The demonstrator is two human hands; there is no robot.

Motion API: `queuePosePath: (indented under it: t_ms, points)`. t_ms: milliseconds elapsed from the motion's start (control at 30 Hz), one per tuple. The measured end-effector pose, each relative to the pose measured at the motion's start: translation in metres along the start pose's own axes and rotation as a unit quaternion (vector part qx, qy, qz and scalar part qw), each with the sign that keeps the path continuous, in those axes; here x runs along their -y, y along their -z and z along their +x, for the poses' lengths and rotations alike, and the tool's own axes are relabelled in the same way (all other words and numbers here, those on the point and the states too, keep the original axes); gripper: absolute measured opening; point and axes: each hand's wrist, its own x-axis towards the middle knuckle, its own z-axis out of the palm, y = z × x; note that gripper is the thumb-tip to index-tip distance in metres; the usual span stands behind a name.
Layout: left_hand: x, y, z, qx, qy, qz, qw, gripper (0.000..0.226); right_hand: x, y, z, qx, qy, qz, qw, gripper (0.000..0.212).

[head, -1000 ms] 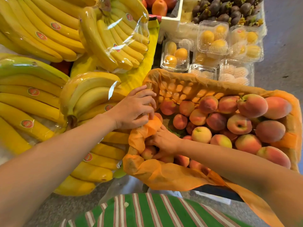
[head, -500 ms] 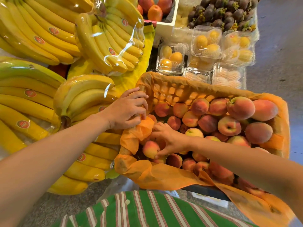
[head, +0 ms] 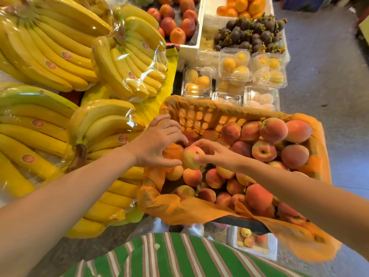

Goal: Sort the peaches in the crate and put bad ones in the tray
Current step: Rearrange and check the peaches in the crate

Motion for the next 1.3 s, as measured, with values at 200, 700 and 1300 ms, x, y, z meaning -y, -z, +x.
queuePosePath:
  t_ms: [200,700,1300]
  points:
    - [-0.023,-0.007,0.01,0.001,0.026,-0.025,0.999,0.073,0.01,-0.008,-0.014,-0.011,0.003,0.11,0.994,0.07]
    - [-0.038,-0.006,0.014,-0.009,0.075,-0.067,0.995,0.071,0.022,-0.013,-0.035,-0.021,-0.054,0.162,0.985,0.042]
    - [0.008,-0.011,-0.016,0.058,0.053,-0.023,0.997,0.042,-0.011,-0.033,-0.021,-0.006,-0.019,-0.354,0.935,0.064]
